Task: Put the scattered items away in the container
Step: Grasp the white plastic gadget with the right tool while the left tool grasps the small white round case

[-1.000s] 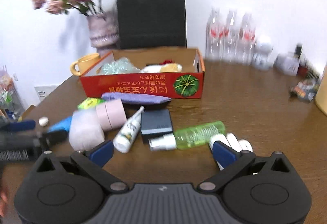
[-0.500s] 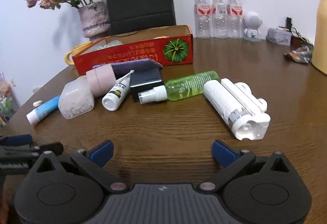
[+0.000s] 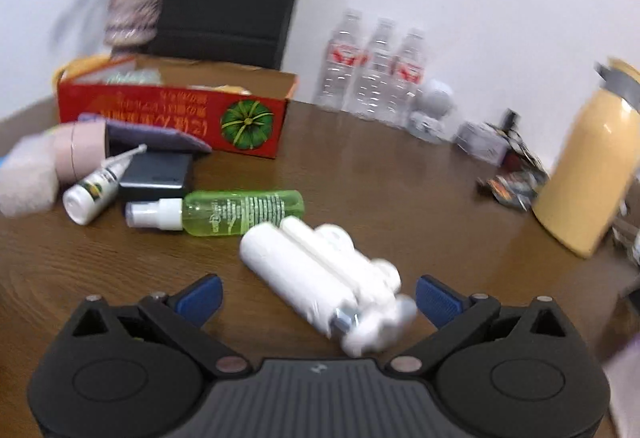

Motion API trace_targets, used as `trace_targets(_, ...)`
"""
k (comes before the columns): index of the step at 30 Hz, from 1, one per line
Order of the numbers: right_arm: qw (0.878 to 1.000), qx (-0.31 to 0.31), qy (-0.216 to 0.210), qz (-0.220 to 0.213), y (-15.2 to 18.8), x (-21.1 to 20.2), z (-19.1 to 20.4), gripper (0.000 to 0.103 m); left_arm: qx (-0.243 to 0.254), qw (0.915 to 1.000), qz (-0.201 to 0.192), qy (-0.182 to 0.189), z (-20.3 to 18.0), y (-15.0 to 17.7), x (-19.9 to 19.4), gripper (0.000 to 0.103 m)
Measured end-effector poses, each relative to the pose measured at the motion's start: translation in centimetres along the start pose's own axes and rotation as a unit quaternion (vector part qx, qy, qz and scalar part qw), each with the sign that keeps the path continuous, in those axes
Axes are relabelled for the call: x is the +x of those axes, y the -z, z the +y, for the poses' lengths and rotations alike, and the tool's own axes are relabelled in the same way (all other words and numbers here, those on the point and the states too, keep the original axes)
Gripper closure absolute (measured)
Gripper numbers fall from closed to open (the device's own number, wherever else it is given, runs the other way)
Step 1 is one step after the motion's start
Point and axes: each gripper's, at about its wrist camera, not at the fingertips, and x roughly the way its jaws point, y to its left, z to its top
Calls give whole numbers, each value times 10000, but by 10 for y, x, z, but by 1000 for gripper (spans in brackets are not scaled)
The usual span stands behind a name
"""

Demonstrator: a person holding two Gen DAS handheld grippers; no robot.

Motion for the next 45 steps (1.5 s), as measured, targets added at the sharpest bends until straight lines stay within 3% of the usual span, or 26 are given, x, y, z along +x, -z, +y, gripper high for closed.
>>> trace_targets(4, 9989, 100, -446, 73, -7, 18, -8, 0, 494, 9978, -108, 417, 21, -5, -7, 0)
trace_targets(7, 9961, 339, -810, 71, -6, 15, -12, 2, 430, 9980, -427, -177, 58, -27, -11, 0)
trace_targets(9, 9933, 530, -1029, 70, -5, 15, -14, 12, 239, 9961, -646, -558, 87, -45, -9, 0)
trace_targets(13, 9899, 654, -1252, -72, -4, 8, -15, 24, -752, 9957, -363, -394, 148, -80, 22, 0)
trace_targets(17, 9885, 688, -1341, -100, -4, 5, -17, 23, -952, 9940, 133, -528, 163, -92, 62, 0)
trace_targets(19, 9878, 706, -1385, -113, -4, 3, -17, 23, -812, 9937, 413, -645, 162, -92, 80, 2)
trace_targets(20, 9875, 715, -1402, -118, -4, 3, -17, 23, -746, 9938, 495, -654, 160, -90, 85, 10)
trace_targets(21, 9873, 725, -1408, -119, -3, 2, -18, 23, -680, 9938, 576, -662, 158, -89, 90, 10)
trace_targets(24, 9869, 750, -1426, -120, -2, 2, -19, 23, -575, 9951, 510, -619, 155, -82, 91, 18)
trace_targets(32, 9877, 700, -1391, -119, -2, 0, -17, 22, -253, 9991, 198, -261, 148, -64, 71, 75)
trace_targets(38, 9873, 722, -1411, -133, -1, -1, -17, 23, -324, 9993, 119, -120, 144, -60, 55, 76)
trace_targets(40, 9870, 738, -1421, -139, -1, -1, -18, 23, -445, 9989, -115, -90, 145, -63, 38, 76)
trace_targets(45, 9865, 748, -1447, -146, -1, -2, -18, 23, -289, 9944, -834, 580, 114, -77, -27, 76)
